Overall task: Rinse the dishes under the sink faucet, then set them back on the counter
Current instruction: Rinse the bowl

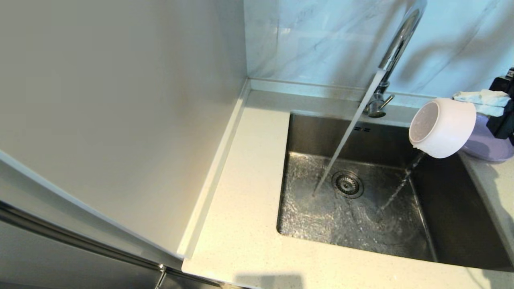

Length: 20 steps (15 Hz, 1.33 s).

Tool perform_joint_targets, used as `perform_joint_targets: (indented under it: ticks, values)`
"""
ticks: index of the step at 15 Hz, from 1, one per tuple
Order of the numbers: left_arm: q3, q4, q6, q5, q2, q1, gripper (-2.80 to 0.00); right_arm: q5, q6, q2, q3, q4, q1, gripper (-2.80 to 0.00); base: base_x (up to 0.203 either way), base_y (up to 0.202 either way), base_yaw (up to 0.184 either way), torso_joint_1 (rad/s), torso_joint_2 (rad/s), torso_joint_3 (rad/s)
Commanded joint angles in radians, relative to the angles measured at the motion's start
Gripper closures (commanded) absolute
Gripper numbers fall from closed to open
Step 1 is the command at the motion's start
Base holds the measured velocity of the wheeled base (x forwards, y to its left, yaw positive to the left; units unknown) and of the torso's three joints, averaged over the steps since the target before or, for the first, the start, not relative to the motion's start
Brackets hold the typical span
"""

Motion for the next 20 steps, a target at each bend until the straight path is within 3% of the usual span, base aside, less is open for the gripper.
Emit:
perform_joint_targets:
  ticks: [1, 12, 20]
  values:
    - [0.0, 0.0, 0.0, 0.0, 0.0, 0.0, 0.0, 0.009, 0.003, 0.013, 0.001, 0.009, -0.001, 0.0, 0.0, 0.0, 0.0, 0.0, 0.0, 0.0]
    - [0.0, 0.0, 0.0, 0.0, 0.0, 0.0, 0.0, 0.009, -0.01, 0.067, -0.013, -0.041, 0.164, 0.0, 0.0, 0.0, 0.0, 0.0, 0.0, 0.0]
    - [0.0, 0.0, 0.0, -0.001, 0.0, 0.0, 0.0, 0.009, -0.003, 0.124, -0.016, -0.157, 0.274, 0.0, 0.0, 0.0, 0.0, 0.0, 0.0, 0.0]
